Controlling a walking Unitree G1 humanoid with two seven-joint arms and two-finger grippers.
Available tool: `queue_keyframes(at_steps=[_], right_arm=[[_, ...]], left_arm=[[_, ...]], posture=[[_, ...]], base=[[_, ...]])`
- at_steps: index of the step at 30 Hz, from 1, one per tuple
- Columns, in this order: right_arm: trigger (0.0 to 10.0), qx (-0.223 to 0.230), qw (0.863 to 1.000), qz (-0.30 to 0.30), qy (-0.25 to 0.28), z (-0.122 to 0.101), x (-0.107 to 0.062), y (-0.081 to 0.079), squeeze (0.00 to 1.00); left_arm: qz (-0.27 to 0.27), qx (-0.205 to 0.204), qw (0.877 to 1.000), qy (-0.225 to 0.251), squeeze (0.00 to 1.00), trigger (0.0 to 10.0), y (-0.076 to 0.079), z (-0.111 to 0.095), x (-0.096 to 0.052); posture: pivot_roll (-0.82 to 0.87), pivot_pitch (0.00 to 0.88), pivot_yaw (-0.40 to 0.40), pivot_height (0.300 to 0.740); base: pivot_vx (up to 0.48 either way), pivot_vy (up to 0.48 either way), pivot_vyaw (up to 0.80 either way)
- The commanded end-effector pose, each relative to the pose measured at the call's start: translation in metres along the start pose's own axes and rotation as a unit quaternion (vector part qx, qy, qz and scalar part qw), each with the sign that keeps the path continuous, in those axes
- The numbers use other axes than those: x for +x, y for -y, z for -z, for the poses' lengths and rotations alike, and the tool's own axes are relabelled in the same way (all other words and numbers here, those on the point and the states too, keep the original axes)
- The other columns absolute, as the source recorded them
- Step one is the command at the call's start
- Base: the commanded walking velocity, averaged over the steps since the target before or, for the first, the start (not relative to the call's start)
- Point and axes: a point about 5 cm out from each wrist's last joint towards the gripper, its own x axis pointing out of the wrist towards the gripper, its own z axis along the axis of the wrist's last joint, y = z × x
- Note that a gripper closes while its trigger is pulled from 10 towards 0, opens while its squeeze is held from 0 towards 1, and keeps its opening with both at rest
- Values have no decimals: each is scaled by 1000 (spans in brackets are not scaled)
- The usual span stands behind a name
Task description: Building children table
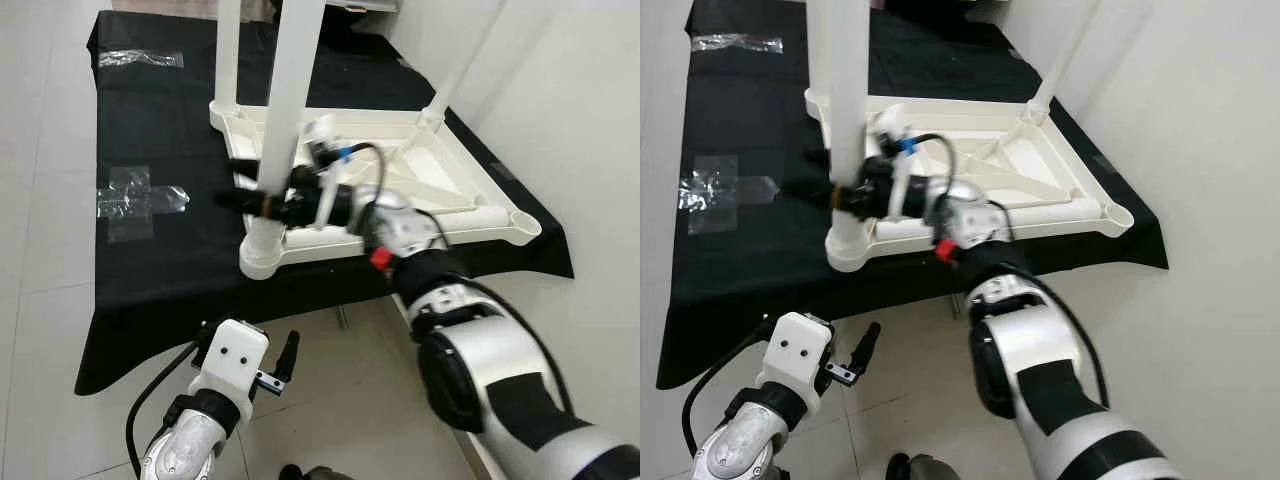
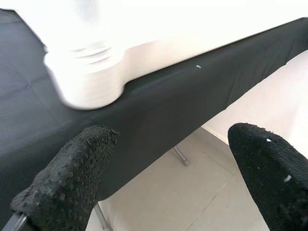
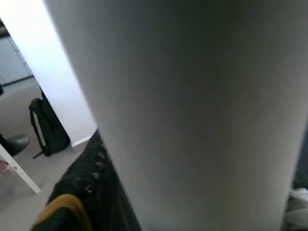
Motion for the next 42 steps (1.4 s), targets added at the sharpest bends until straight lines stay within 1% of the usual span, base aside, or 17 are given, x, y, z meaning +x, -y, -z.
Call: queue_keyframes(at_steps=[1,8,10,15,17,18,20,22,25,26,28,29,31,32,39,41,42], right_arm=[[2000,-15,1000,0,-13,1,10,-3,0],[0,-20,985,170,19,-7,15,12,0],[0,-1,943,332,33,-7,0,29,0],[0,17,902,430,45,-5,-11,38,0],[0,37,808,581,91,0,-27,42,0],[0,37,808,581,91,0,-27,42,0],[0,53,736,664,124,4,-34,38,0],[0,65,722,677,126,8,-28,33,0],[0,78,723,675,124,13,-18,27,0],[10000,83,737,659,124,13,-5,21,0],[10000,80,752,642,129,11,4,16,0],[10000,75,779,607,139,7,12,13,1000],[10000,31,806,566,172,-8,10,13,1000],[10000,20,814,552,182,-12,5,15,0],[10000,19,872,450,194,-22,-8,24,0],[10000,43,940,300,160,-20,-18,28,0],[10000,43,940,300,160,-20,-18,28,0]], left_arm=[[7,-5,1000,1,0,10000,4,-1,-2],[7,-6,1000,0,0,10000,5,0,-1],[8,-7,1000,-1,0,10000,5,1,-1],[10,-7,1000,-2,0,10000,5,1,0],[13,-7,1000,-2,0,10000,6,2,0],[13,-7,1000,-2,0,10000,6,2,0],[15,-6,1000,-2,0,10000,7,2,0],[15,-5,1000,-2,0,10000,7,2,0],[14,-4,1000,-2,0,10000,7,2,0],[13,-4,1000,-1,0,10000,6,2,0],[13,-4,1000,-1,0,10000,6,1,0],[12,-4,1000,0,0,10000,5,1,0],[12,-4,1000,1,0,10000,4,0,0],[11,-5,1000,1,0,10000,4,0,0],[11,-6,1000,1,0,10000,4,0,0],[12,-6,1000,2,0,10000,4,0,2],[12,-6,1000,2,0,10000,4,0,2]], posture=[[156,153,-236,740],[157,147,-237,740],[152,140,-232,740],[147,133,-227,740],[145,121,-226,740],[145,121,-226,740],[149,120,-226,740],[155,126,-227,740],[156,130,-227,740],[156,134,-225,740],[153,135,-224,740],[145,141,-222,740],[139,143,-220,740],[138,144,-223,740],[135,142,-221,740],[135,141,-227,740],[135,141,-227,740]], base=[[0,0,0],[0,0,0],[0,0,0],[0,0,0],[0,0,0],[0,0,0],[0,0,0],[0,0,0],[0,0,0],[0,0,0],[0,0,0],[0,0,0],[0,0,0],[0,0,0],[0,0,0],[0,0,0],[0,0,0]])
